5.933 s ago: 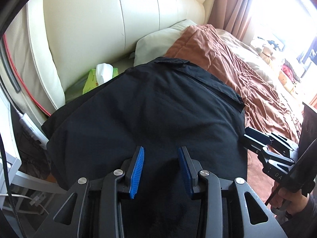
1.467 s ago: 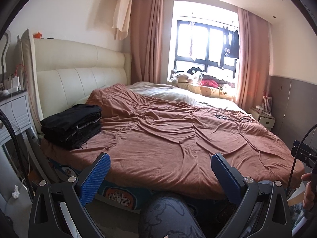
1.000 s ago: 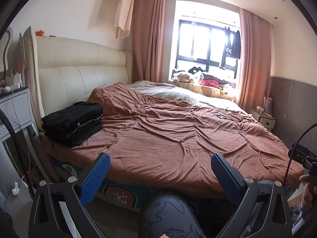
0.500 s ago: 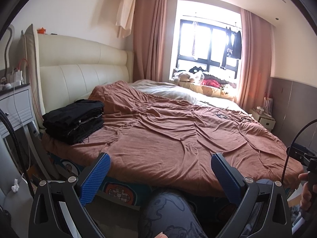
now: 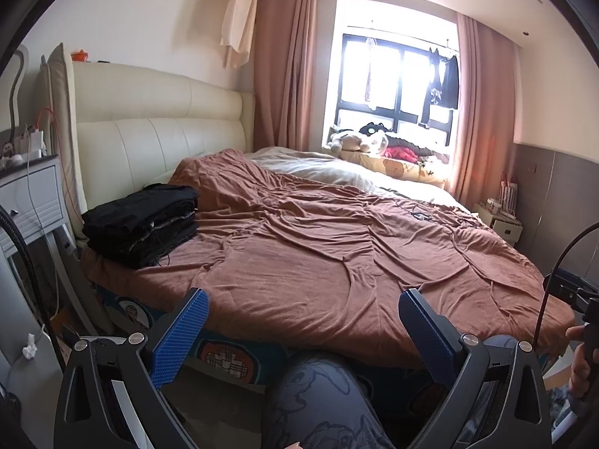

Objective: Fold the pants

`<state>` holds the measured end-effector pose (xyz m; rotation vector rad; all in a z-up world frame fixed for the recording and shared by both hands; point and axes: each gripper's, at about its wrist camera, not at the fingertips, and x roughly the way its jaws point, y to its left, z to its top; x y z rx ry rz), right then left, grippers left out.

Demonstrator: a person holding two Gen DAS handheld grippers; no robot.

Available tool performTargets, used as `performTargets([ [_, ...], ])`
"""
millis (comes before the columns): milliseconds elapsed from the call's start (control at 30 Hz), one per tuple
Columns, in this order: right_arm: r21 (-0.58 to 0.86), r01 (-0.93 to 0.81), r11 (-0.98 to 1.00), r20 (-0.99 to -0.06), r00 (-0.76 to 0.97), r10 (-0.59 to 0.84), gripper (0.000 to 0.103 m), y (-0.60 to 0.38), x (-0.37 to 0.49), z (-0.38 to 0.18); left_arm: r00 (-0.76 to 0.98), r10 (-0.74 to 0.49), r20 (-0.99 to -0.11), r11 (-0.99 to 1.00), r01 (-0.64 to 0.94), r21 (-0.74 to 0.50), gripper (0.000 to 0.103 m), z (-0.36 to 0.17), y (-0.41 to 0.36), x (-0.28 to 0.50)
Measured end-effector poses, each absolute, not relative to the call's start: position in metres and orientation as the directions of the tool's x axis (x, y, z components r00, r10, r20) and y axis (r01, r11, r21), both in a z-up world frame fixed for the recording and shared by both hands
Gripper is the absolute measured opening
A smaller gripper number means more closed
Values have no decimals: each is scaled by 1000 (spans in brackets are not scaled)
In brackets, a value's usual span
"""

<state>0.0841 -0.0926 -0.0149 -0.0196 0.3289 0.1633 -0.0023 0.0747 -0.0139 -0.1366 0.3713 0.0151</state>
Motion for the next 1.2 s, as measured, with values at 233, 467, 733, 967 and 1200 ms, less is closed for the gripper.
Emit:
performTargets([
  [233,13,-165,986,-325,932,160,103,-93,85,-15,931,-8,-365,989,-47,-141,102,-15,76,-4],
  [467,15,-171,985,-325,931,166,103,-92,83,-15,935,-6,-355,989,-48,-143,102,-14,76,-7],
  [733,15,-169,986,-326,931,164,103,-92,84,-15,934,-7,-358,989,-47,-143,102,-14,76,-7],
  [967,13,-168,986,-327,931,163,103,-91,83,-15,934,-7,-358,989,-47,-142,102,-14,76,-8],
  [1200,17,-169,986,-326,931,165,103,-90,82,-15,934,-3,-357,988,-52,-144,102,-15,79,-7],
])
